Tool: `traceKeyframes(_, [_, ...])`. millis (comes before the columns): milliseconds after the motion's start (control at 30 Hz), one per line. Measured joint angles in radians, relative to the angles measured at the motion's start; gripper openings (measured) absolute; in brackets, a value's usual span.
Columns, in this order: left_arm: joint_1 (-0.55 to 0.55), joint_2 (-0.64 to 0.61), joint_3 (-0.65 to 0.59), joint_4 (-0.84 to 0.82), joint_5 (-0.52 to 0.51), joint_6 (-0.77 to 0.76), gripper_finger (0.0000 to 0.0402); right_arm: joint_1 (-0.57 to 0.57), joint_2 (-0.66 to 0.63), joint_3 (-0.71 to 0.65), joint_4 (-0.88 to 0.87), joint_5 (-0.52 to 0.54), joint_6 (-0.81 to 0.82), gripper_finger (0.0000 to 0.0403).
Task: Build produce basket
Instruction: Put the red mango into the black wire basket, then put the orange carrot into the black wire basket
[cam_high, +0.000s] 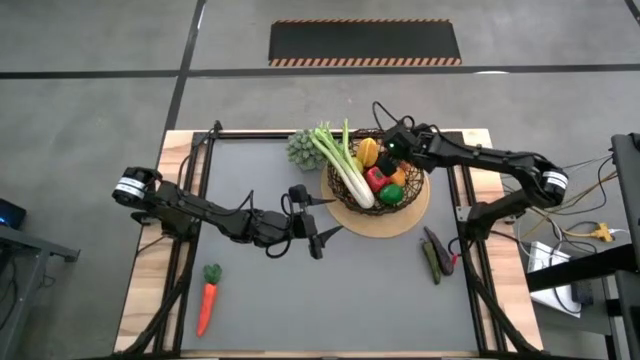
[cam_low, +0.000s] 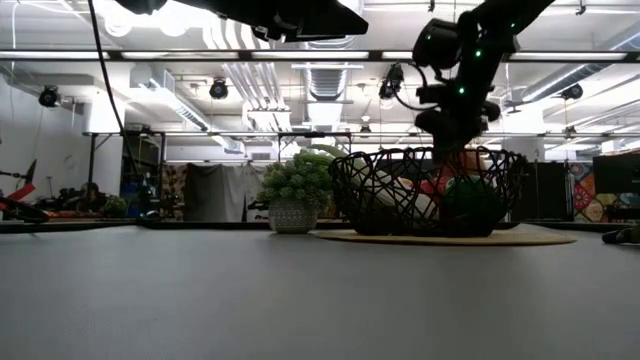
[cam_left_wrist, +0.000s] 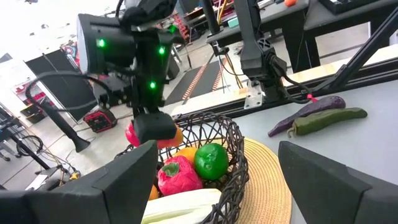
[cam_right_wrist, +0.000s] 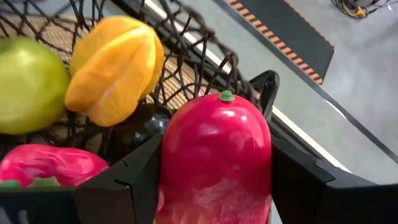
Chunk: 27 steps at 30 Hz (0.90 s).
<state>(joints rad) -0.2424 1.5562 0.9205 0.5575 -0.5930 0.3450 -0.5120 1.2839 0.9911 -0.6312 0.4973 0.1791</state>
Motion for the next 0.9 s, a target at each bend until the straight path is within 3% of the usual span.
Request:
traceKeyframes(267, [0.0,0.0,0.0,0.0,0.0,0.0,0.0313,-0.002,0.058,-0.001,0.0,0.029,0.003,0.0232])
traceKeyframes(600, [0.0,0.001,0.0,0.0,0.0,0.0,0.0313,-0.002,0.068,-0.001,0.002,0.033,0.003,0.0301])
traceKeyframes(900, [0.0,0.001,0.0,0.0,0.0,-0.002,0.0313,-0.001,0.024,0.039,-0.043,0.024,-0.002,0.0295])
